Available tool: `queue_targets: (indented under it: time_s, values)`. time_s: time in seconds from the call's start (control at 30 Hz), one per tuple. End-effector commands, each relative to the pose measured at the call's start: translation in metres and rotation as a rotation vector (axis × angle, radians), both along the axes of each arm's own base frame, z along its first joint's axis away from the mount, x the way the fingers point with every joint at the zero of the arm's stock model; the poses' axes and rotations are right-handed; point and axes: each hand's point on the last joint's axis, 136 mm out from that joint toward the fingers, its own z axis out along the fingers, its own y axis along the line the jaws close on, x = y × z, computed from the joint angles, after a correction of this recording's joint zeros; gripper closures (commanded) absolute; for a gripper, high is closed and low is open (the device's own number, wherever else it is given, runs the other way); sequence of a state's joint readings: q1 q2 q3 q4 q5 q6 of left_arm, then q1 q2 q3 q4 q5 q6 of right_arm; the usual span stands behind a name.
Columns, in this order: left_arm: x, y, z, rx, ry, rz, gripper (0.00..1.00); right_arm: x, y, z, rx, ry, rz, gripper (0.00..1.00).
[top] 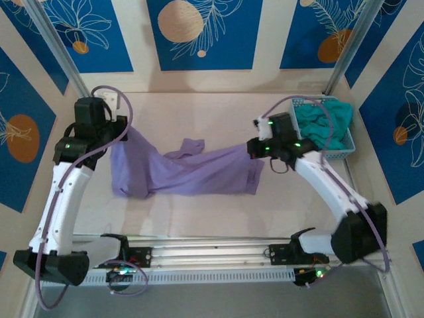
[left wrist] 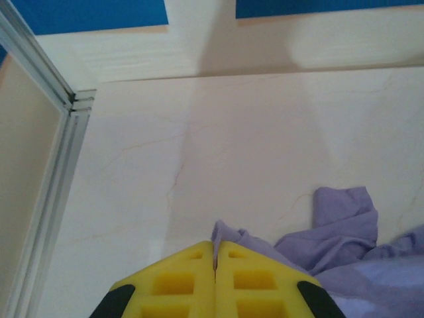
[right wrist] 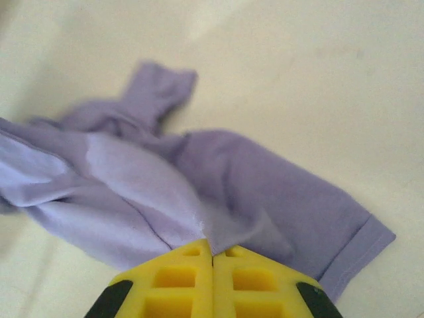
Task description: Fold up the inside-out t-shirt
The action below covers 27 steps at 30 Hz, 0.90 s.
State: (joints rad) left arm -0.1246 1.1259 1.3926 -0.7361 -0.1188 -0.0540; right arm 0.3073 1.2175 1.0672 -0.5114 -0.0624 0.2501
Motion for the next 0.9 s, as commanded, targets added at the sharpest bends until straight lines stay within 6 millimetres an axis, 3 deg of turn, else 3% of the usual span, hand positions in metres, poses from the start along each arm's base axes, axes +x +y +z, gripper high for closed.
queue_targets:
  time_s: [0.0,0.17,0.23,0.47,0.53,0.6,0.67,0.87]
  values:
    - [-0.014,0.010,0.038,-0.089,-0.140,0.046,1.00,-0.027,0.009,0.042,0.204,-0.042,0.094,1.00]
    - [-0.047,0.023,0.085,-0.170,-0.292,0.095,1.00,-0.045,-0.018,0.122,0.343,-0.207,0.044,1.00]
    - [-0.070,0.030,0.115,-0.169,-0.388,0.125,1.00,-0.056,-0.032,0.155,0.351,-0.291,0.005,1.00]
    - [-0.180,0.075,0.237,-0.053,-0.763,0.325,1.00,-0.110,-0.092,0.266,0.197,-0.642,-0.254,1.00]
    - [-0.189,0.079,0.259,-0.014,-0.790,0.337,1.00,-0.121,-0.104,0.289,0.156,-0.723,-0.309,1.00]
    - [-0.176,0.078,0.270,0.018,-0.766,0.327,1.00,-0.120,-0.111,0.304,0.134,-0.772,-0.339,1.00]
    - [-0.144,0.072,0.266,0.035,-0.716,0.298,1.00,-0.106,-0.111,0.308,0.140,-0.775,-0.339,1.00]
    - [-0.024,0.060,0.215,0.057,-0.526,0.246,1.00,-0.022,-0.097,0.282,0.190,-0.665,-0.281,1.00]
